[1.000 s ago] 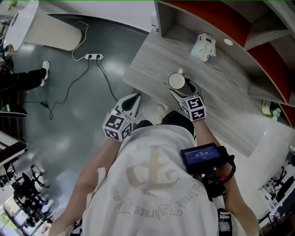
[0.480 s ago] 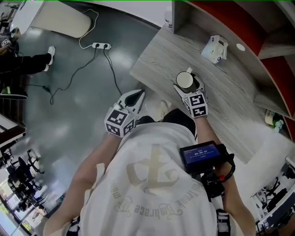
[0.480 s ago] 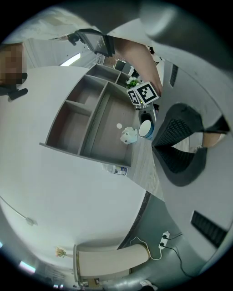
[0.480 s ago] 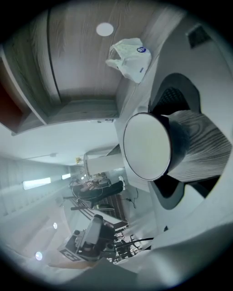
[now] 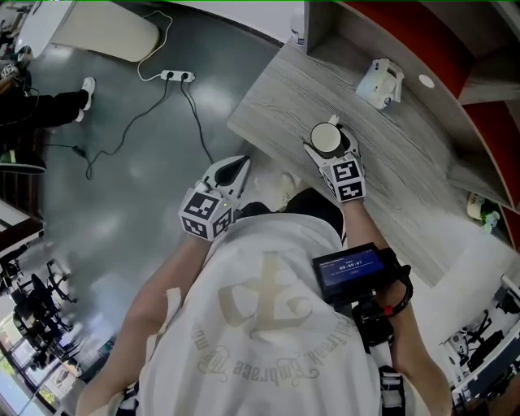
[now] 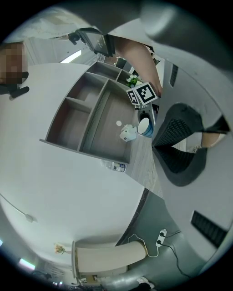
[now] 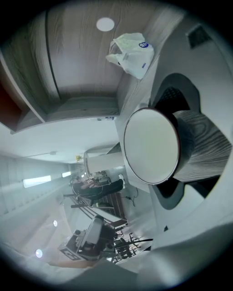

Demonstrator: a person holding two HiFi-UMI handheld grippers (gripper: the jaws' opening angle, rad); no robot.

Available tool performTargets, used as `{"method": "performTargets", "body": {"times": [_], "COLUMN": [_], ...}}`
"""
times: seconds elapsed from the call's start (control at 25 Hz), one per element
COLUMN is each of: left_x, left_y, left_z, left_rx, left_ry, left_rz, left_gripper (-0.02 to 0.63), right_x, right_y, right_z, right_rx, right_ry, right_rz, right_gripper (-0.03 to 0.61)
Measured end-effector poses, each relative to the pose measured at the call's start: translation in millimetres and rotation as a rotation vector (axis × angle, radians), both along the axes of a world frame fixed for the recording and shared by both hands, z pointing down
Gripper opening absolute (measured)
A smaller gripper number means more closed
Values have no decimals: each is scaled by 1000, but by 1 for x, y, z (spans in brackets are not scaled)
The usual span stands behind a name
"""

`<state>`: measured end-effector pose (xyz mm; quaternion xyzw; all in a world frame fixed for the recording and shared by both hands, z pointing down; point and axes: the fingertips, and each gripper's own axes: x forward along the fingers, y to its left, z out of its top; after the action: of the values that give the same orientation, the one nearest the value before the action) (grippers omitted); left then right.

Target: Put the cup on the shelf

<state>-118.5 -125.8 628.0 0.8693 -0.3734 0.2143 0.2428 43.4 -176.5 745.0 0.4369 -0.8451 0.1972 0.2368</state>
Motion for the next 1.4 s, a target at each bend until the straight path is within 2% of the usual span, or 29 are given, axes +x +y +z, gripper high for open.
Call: {"method": "performTargets", "body": {"times": [0.88, 1.4], "left_x": [-3, 7], "left_y": [-2, -6], "left_z": [1, -4], "left_rx": [2, 20], "left_ry": [10, 28], "left_rz": [-11, 7], "left_gripper": [2, 2], "right_x": [4, 12], "right_y": [2, 3], "right_z": [-2, -24], "right_rx": [-37, -16], "right_ry": [-60, -78], "right_rz": [21, 33], "right_gripper": [407, 407]}}
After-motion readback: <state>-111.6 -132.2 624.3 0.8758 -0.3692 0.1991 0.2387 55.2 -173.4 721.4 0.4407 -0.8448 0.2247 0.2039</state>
